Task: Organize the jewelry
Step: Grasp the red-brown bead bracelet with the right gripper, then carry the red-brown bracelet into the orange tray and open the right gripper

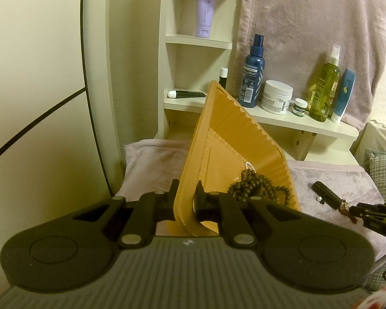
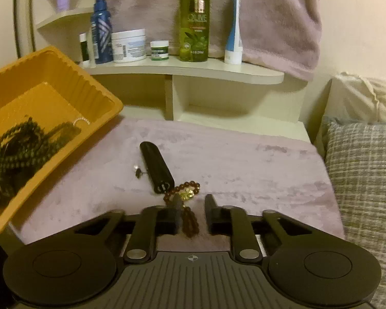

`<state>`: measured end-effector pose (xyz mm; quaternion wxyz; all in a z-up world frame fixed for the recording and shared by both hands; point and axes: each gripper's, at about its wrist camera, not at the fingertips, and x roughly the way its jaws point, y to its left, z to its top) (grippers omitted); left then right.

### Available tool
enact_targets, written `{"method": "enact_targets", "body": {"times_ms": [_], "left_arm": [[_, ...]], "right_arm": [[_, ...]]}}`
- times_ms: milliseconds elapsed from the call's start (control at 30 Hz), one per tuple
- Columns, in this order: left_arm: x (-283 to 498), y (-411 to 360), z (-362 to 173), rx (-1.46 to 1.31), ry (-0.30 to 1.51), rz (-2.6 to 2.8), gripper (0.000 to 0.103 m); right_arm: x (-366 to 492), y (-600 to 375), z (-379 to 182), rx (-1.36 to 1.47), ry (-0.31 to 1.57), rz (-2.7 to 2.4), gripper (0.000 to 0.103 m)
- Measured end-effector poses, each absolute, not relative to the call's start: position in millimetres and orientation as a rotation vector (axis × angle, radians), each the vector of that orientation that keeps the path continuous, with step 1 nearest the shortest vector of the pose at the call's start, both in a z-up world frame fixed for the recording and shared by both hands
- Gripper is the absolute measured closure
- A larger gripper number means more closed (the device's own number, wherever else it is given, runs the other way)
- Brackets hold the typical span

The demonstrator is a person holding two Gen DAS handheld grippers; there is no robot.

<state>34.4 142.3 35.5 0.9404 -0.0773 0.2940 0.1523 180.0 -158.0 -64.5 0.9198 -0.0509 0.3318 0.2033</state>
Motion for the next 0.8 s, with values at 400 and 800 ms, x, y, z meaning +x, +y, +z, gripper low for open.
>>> {"method": "enact_targets", "body": {"times_ms": [400, 800], "left_arm": [[35.3, 144.6, 35.7, -0.165, 0.604, 0.312, 0.094], [35.7, 145.8, 36.0, -0.164, 0.602, 0.307, 0.094]], "right_arm": [[200.8, -150.2, -73.8, -0.073, 0.722, 0.388, 0.089], [181.1, -168.3, -35.7, -0.076, 0.616, 0.345, 0.098]]}}
